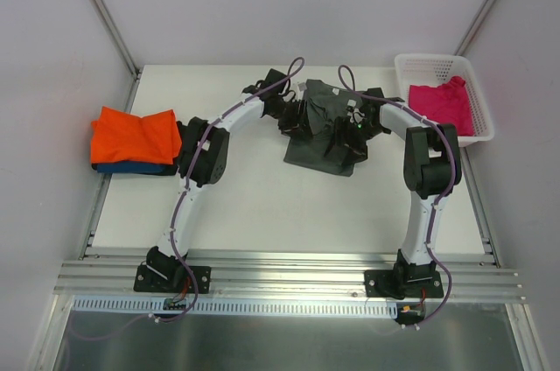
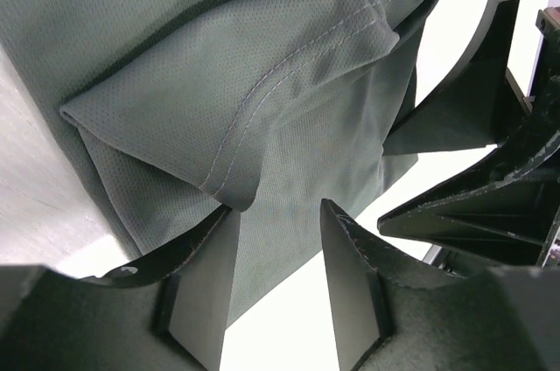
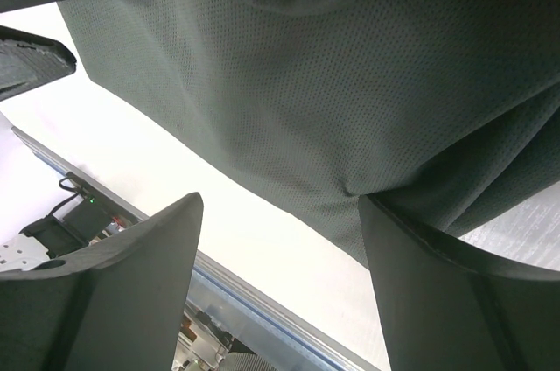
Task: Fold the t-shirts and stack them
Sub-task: Fold the tshirt
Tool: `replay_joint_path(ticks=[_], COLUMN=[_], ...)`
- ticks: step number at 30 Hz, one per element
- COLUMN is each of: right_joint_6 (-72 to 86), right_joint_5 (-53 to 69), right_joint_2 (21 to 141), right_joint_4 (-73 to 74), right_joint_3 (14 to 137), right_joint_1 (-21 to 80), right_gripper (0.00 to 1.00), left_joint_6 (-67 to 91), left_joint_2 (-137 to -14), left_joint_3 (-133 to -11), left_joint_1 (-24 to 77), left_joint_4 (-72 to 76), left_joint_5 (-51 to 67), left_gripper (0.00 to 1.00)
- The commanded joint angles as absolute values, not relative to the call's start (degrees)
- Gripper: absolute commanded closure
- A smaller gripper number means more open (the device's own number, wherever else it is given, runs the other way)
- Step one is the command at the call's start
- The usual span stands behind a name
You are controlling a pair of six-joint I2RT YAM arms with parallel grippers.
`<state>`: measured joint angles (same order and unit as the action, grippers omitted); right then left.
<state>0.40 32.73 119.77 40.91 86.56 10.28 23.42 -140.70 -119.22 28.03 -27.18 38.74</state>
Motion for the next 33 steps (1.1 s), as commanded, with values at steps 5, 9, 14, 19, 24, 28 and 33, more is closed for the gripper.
replay_joint_path(ticks=[5,9,14,19,24,28,33], right_joint_6=[-0.7,-0.4,-0.4,-0.4,-0.7,-1.0,-1.6], right_joint_5=[32.0,32.3,32.3,32.4,32.6,32.6,32.3], right_joint_2=[120.1,120.5,120.8,120.5,119.6,118.9,118.0], right_joint_4=[39.9,39.5,39.5,39.5,39.5,39.2,39.0], right_joint_3=[87.7,87.7,87.9,87.8,87.5,86.2,85.3], right_joint_1=[11.1,11.1,11.2,11.2,11.1,11.1,11.1], right_gripper=[0.24,0.24,0.24,0.24,0.24,0.24,0.24], left_joint_6=[24.0,24.3,23.8,23.1,21.9,21.1,19.5], left_joint_2=[-142.3,-143.2,-144.0,-143.0,-141.1,-142.5,-145.1], left_joint_3=[-122.8,-123.0,-123.5,-124.1,-127.2,-131.2,-134.3], left_joint_1=[27.6,27.2,27.0,26.6,26.2,25.8,26.5], left_joint_4=[-25.7,-25.6,-25.6,-25.6,-25.2,-23.7,-21.5], left_joint_5=[38.4,37.7,36.0,34.5,31.6,29.9,28.7], left_gripper=[0.56,0.46,0.91,1.0,1.0,0.8,0.15])
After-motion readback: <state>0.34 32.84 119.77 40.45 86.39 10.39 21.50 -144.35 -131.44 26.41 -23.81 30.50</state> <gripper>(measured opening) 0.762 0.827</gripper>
